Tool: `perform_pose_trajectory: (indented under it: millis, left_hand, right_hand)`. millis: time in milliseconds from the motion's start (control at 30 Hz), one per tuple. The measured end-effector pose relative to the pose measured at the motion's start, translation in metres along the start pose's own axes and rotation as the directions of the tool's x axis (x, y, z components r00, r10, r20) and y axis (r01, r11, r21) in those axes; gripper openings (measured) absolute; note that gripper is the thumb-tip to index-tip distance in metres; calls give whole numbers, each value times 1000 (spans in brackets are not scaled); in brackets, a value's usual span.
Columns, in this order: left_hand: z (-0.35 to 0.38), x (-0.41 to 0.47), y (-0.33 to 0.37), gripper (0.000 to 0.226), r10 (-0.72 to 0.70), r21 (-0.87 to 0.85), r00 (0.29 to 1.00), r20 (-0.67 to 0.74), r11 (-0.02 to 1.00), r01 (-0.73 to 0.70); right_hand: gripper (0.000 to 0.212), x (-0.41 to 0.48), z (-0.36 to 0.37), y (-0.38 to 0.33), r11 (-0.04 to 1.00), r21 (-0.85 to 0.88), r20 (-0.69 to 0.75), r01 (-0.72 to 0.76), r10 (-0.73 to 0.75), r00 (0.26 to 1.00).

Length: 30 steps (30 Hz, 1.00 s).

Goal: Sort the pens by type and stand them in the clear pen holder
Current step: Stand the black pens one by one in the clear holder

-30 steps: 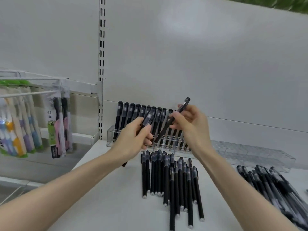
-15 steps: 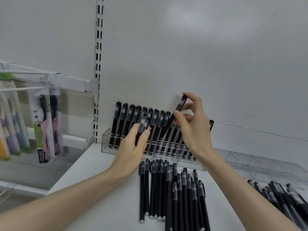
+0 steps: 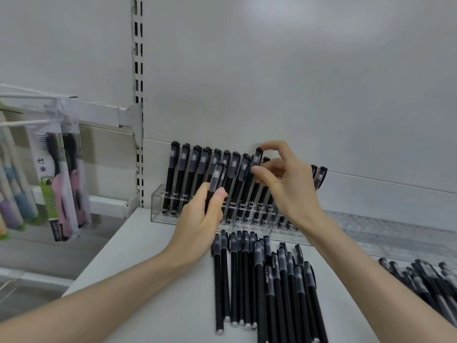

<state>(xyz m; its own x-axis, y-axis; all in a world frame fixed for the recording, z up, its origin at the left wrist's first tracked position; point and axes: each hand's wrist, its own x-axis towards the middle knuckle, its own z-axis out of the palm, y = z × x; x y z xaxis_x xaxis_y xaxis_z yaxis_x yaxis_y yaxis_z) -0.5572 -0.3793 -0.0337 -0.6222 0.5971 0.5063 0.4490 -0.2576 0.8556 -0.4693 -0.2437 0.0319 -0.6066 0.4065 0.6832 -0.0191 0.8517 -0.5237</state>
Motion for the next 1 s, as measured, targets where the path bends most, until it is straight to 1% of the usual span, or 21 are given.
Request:
perform_pose_trajectory:
  millis: [133, 300, 400, 467, 533, 633, 733, 833, 1000]
  left_hand:
    - [-1, 0, 0, 27, -17, -3, 1000, -1, 1000, 17]
    - [-1, 0, -1, 26, -41, -13, 999, -5, 999, 41]
    - [-1, 0, -1, 25, -36, -7, 999, -1, 999, 36]
    - [-1, 0, -1, 24, -31, -5, 1000, 4, 999, 31]
    - [-1, 0, 0, 24, -22, -4, 1000, 8, 1000, 22]
    - [-1, -1, -1, 23, -15, -2, 1000, 7, 1000, 15]
    - [0, 0, -1, 22, -14, 2, 1000, 5, 1000, 14]
    - [0, 1, 0, 23, -18, 8, 1000, 5, 1000, 18]
    - [0, 0, 1, 25, -27, -13, 999, 21, 1000, 27]
  right_hand:
    - [29, -1, -1, 1, 1000, -6, 67, -28, 29, 997]
    - [30, -4, -5, -2, 998, -39, 101, -52, 55, 993]
    - [33, -5, -8, -5, 990, -138, 46, -13, 20, 999]
    - [33, -4, -8, -8, 973, -222, -29, 67, -75, 997]
    - [35, -1, -6, -9, 949, -290, -51, 128, -148, 988]
    - [38, 6, -2, -6, 934, -330, -35, 137, -157, 987]
    - [30, 8, 1, -2, 920, -356, -24, 161, -182, 983]
    - [24, 8, 1, 1, 924, -344, -23, 166, -185, 982]
    - [27, 4, 3, 0, 925, -350, -30, 146, -167, 985]
